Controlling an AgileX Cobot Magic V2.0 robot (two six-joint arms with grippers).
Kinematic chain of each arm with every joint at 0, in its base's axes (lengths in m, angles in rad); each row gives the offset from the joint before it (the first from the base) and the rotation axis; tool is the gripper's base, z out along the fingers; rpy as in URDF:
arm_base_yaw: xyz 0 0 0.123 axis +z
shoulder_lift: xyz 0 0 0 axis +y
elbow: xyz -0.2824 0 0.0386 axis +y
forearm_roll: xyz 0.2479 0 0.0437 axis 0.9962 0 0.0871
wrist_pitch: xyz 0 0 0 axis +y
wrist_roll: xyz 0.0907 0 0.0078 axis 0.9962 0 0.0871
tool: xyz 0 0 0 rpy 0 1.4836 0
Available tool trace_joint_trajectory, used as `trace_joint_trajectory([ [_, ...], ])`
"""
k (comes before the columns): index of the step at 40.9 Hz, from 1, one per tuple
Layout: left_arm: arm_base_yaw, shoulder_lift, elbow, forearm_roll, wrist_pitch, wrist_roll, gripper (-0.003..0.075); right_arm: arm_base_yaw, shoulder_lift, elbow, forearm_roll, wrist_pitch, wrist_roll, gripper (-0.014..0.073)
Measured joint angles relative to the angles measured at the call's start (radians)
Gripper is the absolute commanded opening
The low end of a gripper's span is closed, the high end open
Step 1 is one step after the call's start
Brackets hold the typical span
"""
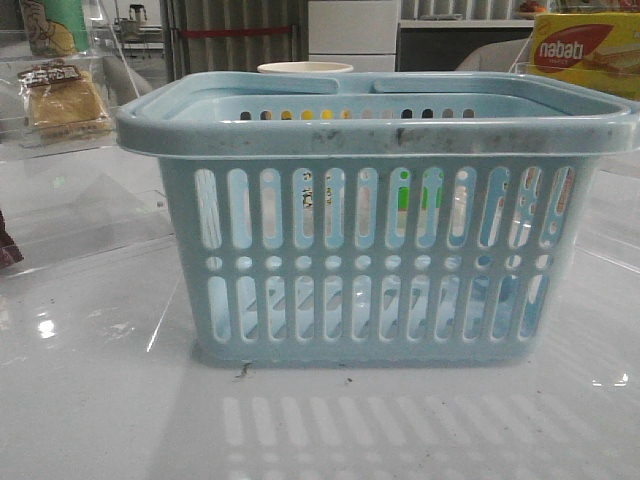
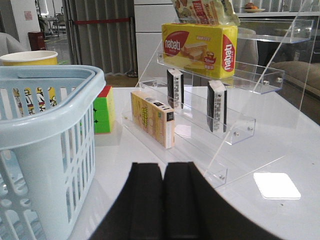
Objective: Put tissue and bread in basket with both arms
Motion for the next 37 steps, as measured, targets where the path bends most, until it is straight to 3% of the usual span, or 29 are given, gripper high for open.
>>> trace_joint_trajectory([
  [14, 0.0, 0.0, -0.05, -0.016, -0.06, 0.0, 0.0091, 0.0, 0.0, -0.042, 0.0, -0.01, 0.0, 0.0069],
  [25, 0.0, 0.034, -0.367, -0.016, 0.063, 0.0, 0.0091, 0.0, 0.012, -0.345, -0.011, 0.128, 0.0, 0.0069],
  [37, 0.0, 0.253, -0.706, -0.071, 0.29, 0.0, 0.0091, 0.0, 0.198, -0.613, -0.017, 0.316, 0.0, 0.0069],
])
